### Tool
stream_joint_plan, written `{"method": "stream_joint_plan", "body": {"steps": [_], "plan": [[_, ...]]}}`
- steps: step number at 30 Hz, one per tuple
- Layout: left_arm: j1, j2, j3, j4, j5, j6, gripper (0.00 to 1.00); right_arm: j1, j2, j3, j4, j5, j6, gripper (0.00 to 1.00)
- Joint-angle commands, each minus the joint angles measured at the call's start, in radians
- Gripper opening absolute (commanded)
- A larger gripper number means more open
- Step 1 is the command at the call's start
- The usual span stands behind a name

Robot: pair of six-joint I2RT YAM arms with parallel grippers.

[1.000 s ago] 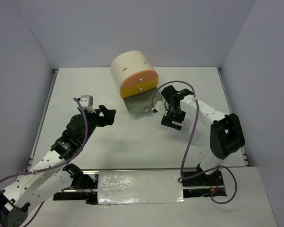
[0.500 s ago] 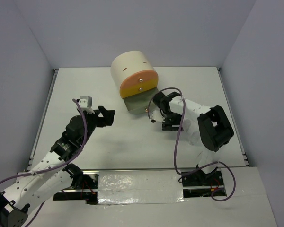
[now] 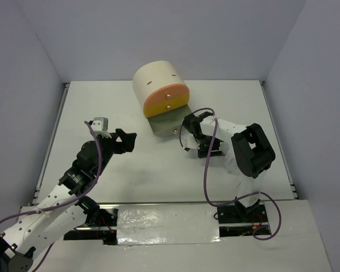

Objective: Organize the makeup

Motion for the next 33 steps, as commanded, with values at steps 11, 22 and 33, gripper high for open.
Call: {"method": "stream_joint_plan", "body": {"steps": [11, 22, 33], "plan": [[0.009, -0.021, -0.007, 0.043, -0.006, -0.016, 0.9, 0.005, 0.031, -0.019, -0.095, 0.026, -0.011, 0.66], [0.01, -0.024, 0.002, 0.037, 0.0, -0.017, 0.9, 0.002, -0.051, 0.195, -0.171, -0.234, -0.045, 0.17], [0.012, 0.012, 0.041, 0.047, 0.023, -0.01, 0.9, -0.023, -0.345, 0.288, 0.011, -0.747, -0.22, 0.08]]}}
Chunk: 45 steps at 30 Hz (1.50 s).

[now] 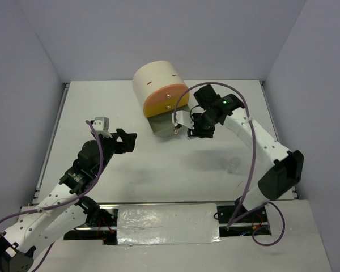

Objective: Organize the makeup

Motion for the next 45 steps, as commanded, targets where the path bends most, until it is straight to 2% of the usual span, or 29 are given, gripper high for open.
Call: {"method": "stream_joint_plan", "body": {"steps": [1, 5, 8, 14, 21, 26, 30, 32, 33, 36, 40, 45], "plan": [[0.005, -0.001, 0.05, 0.045, 0.018, -0.01, 0.9, -0.013, -0.09, -0.017, 0.139, -0.218, -0.066, 0.08], [0.005, -0.005, 0.058, 0.035, 0.021, -0.01, 0.9, -0.022, -0.144, -0.108, 0.387, -0.355, -0.059, 0.09], [0.005, -0.017, 0.069, 0.015, 0.022, -0.016, 0.9, -0.022, -0.114, -0.153, 0.596, -0.427, -0.025, 0.09], [0.005, -0.071, 0.061, -0.021, 0.009, -0.037, 0.89, -0.025, 0.021, -0.124, 0.742, -0.451, 0.04, 0.12], [0.005, -0.114, 0.043, -0.042, 0.005, -0.066, 0.89, -0.023, 0.132, -0.098, 0.8, -0.45, 0.021, 0.18], [0.005, -0.122, 0.046, -0.05, 0.004, -0.068, 0.89, -0.023, 0.176, -0.098, 0.842, -0.427, 0.021, 0.32], [0.005, -0.114, 0.047, -0.047, 0.005, -0.068, 0.89, -0.025, 0.207, -0.095, 0.866, -0.41, 0.021, 0.37], [0.005, -0.108, 0.05, -0.045, 0.009, -0.068, 0.89, -0.026, 0.219, -0.092, 0.877, -0.41, 0.029, 0.43], [0.005, -0.102, 0.053, -0.042, 0.01, -0.068, 0.88, -0.025, 0.227, -0.09, 0.879, -0.41, 0.029, 0.54], [0.005, -0.091, 0.059, -0.038, 0.018, -0.066, 0.88, -0.025, 0.236, -0.08, 0.873, -0.398, 0.029, 0.68], [0.005, -0.077, 0.058, -0.025, 0.028, -0.066, 0.88, -0.031, 0.212, -0.095, 0.874, -0.398, 0.038, 0.75], [0.005, -0.048, 0.058, 0.007, 0.065, -0.056, 0.86, -0.046, 0.134, -0.109, 0.88, -0.401, 0.125, 0.77]]}}
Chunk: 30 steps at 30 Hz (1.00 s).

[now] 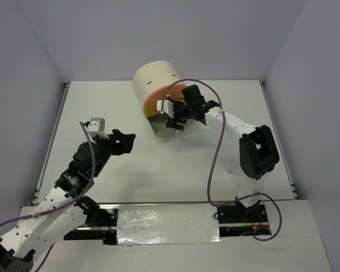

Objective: Organize the makeup

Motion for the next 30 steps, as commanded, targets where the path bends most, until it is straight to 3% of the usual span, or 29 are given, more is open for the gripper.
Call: {"method": "stream_joint_plan", "body": {"steps": [1, 2, 3, 5, 7, 10, 11, 13, 14, 15, 19, 25, 30], "plan": [[0.004, 0.021, 0.037, 0.096, 0.05, 0.003, 0.83, -0.024, -0.117, 0.018, 0.057, 0.003, 0.101, 0.8], [0.004, 0.042, 0.041, 0.108, 0.085, 0.015, 0.77, -0.04, -0.153, 0.008, 0.095, 0.046, 0.189, 0.99], [0.004, 0.058, 0.043, 0.125, 0.108, 0.023, 0.77, -0.052, -0.169, 0.009, 0.095, 0.047, 0.19, 0.99], [0.004, 0.113, 0.049, 0.183, 0.199, 0.045, 0.61, -0.11, -0.178, 0.04, 0.039, 0.038, 0.314, 1.0], [0.004, 0.162, 0.06, 0.223, 0.266, 0.064, 0.45, -0.171, -0.16, 0.153, -0.187, -0.118, 0.356, 0.99], [0.001, 0.336, 0.098, 0.298, 0.439, 0.094, 0.34, -0.299, -0.166, 0.196, -0.389, -0.263, 0.353, 0.73], [-0.002, 0.373, 0.126, 0.338, 0.483, 0.1, 0.34, -0.348, -0.205, 0.157, -0.409, -0.307, 0.353, 0.6], [-0.037, 0.504, 0.181, 0.369, 0.586, 0.13, 0.44, -0.394, -0.287, 0.105, -0.445, -0.367, 0.344, 0.43], [-0.057, 0.545, 0.202, 0.395, 0.626, 0.147, 0.56, -0.443, -0.313, 0.048, -0.448, -0.392, 0.344, 0.42], [-0.1, 0.634, 0.23, 0.398, 0.64, 0.187, 0.6, -0.464, -0.34, 0.025, -0.451, -0.415, 0.347, 0.43], [-0.184, 0.856, 0.415, 0.398, 0.714, 0.262, 0.77, -0.535, -0.453, -0.072, -0.439, -0.431, 0.377, 0.62], [-0.266, 1.102, 0.511, 0.561, 0.814, 0.249, 0.9, -0.592, -0.554, -0.143, -0.4, -0.429, 0.449, 0.69], [-0.356, 1.208, 0.485, 0.683, 0.766, 0.307, 0.93, -0.632, -0.588, -0.14, -0.425, -0.426, 0.437, 0.7]]}}
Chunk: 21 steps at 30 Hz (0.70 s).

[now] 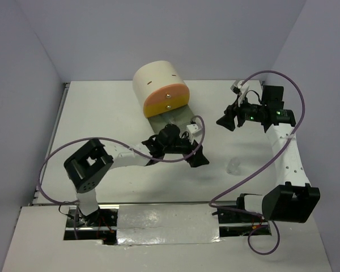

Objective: Organize the makeup

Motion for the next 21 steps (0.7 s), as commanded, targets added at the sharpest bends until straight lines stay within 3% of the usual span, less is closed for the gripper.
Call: {"method": "stream_joint_plan", "body": {"steps": [1, 8, 16, 21], "plan": [[-0.062, 0.051, -0.008, 0.225, 0.017, 0.07, 0.93, -0.031, -0.042, -0.002, -0.021, -0.024, 0.012, 0.71], [-0.13, 0.193, -0.016, 0.455, -0.099, 0.116, 0.94, -0.057, -0.082, -0.013, -0.023, -0.024, 0.024, 0.72], [-0.162, 0.371, 0.093, 0.572, -0.142, 0.078, 0.94, -0.079, -0.084, 0.022, -0.006, -0.029, 0.052, 0.73], [-0.176, 0.433, 0.181, 0.558, -0.142, 0.092, 0.94, -0.099, -0.082, 0.028, 0.0, -0.038, 0.062, 0.73]]}}
